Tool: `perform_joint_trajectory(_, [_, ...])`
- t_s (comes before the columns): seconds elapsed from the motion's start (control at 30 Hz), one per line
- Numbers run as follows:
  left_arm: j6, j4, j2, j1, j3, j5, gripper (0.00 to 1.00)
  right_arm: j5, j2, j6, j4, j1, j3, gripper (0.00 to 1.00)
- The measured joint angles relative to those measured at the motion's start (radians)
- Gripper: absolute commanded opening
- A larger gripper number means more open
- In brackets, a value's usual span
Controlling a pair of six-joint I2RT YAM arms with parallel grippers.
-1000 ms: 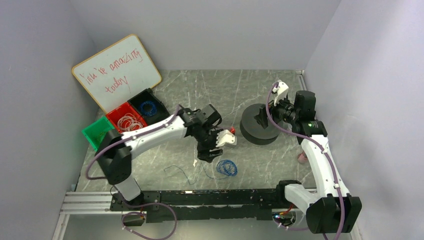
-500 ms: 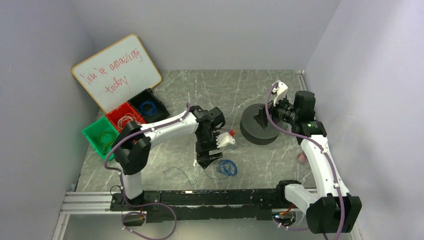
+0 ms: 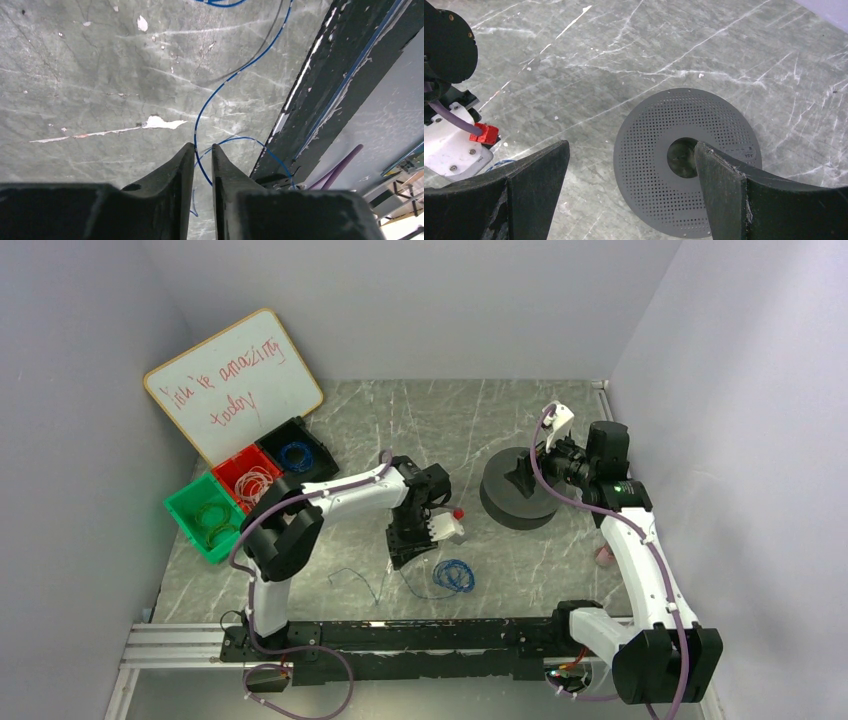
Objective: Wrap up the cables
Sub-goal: Pick up the cable at the center of the board.
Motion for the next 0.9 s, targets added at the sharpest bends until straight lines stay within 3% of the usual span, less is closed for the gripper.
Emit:
perform_joint_trajectory(0.1, [-0.006, -0.015, 0.0, 0.0, 0.003, -0.014, 0.03, -0.001, 0.0, 0.0, 0.0, 0.0, 0.0, 0.99])
perform_joint_trajectory(0.43, [-0.007, -0.043, -0.022, 0.01, 0.079, -0.06, 0.02, -0.016, 0.0, 0.0, 0.0, 0.0, 0.0, 0.99])
perform_joint_trajectory(0.6, [-0.001, -0.071, -0.077, 0.05, 0.209, -0.103, 0.03, -0.05, -0.001, -0.002, 0.0, 0.001, -0.004, 0.99])
perform_joint_trajectory(0.73, [0.017, -0.047, -0.176, 0.117, 0.338, -0.096, 0.03, -0.085, -0.003, -0.009, 0.0, 0.017, -0.019, 0.99])
perform_joint_trajectory(0.9, [0.037, 0.049, -0.394, 0.151, 0.381, -0.021, 0.03, -0.137, -0.001, -0.03, -0.001, 0.067, -0.029, 0.99])
